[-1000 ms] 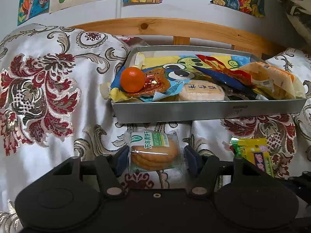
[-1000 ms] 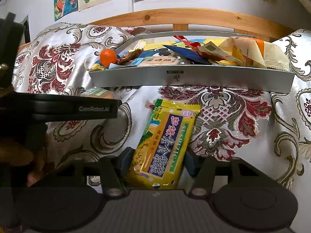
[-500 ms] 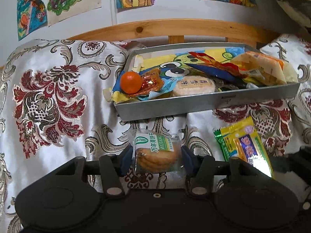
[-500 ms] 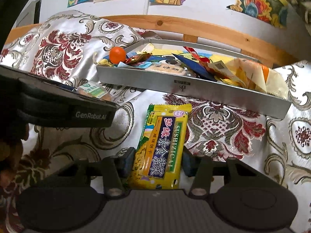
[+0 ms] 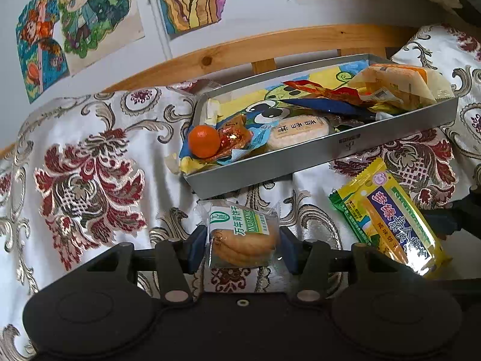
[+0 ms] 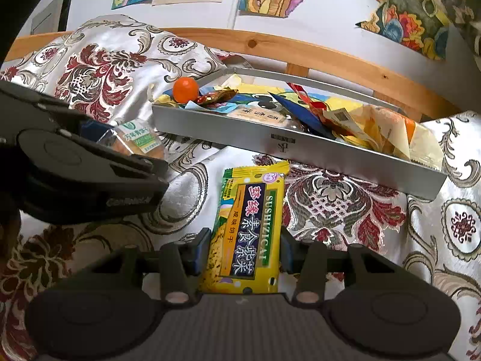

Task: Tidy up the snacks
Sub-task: 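Carry the yellow pack with the right tool while the left tool carries the biscuit pack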

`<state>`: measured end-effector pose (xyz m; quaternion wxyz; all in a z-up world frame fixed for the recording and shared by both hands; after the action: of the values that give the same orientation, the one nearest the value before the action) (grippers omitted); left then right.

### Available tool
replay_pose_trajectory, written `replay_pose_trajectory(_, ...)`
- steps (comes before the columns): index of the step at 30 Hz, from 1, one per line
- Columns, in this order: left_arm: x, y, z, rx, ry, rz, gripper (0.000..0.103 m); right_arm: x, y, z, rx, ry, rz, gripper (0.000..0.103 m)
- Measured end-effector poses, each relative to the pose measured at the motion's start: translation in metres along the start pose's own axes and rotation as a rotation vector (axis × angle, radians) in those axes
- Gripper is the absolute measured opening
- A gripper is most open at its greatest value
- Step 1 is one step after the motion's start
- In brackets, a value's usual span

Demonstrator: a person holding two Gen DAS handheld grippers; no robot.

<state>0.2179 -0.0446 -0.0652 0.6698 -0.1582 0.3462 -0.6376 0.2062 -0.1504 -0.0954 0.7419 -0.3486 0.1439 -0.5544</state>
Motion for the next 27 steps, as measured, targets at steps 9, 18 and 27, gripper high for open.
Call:
replay_pose_trajectory(9, 0.002, -0.022, 0.014, 0.046, 0.044, 0.018, 0.052, -0.001, -0.009, 0.003, 0.067, -0.059, -0.068, 0.049)
replay_pose_trajectory(18, 0.003, -0.041, 0.043, 0.119, 0.057, 0.048, 0.052, 0.009, -0.021, 0.012, 0.14, -0.036, -0.112, 0.049)
replay_pose_trajectory(27, 0.004, -0.04, 0.073, 0.181, 0.019, 0.069, 0.053, 0.018, -0.028, 0.02, 0.213, -0.024, -0.173, 0.049)
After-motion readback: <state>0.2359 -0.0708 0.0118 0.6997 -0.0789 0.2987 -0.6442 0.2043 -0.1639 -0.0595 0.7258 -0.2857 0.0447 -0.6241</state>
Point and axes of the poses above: each gripper's, at about its wrist camera, not at the fingertips, and y roughly the way its jaws point, x to its right, z to its top, the point moved 4 cm from there along y, roughly the way its jaws point, and after that the axes turned 13 degrees about -x, right-handed, at the moved point
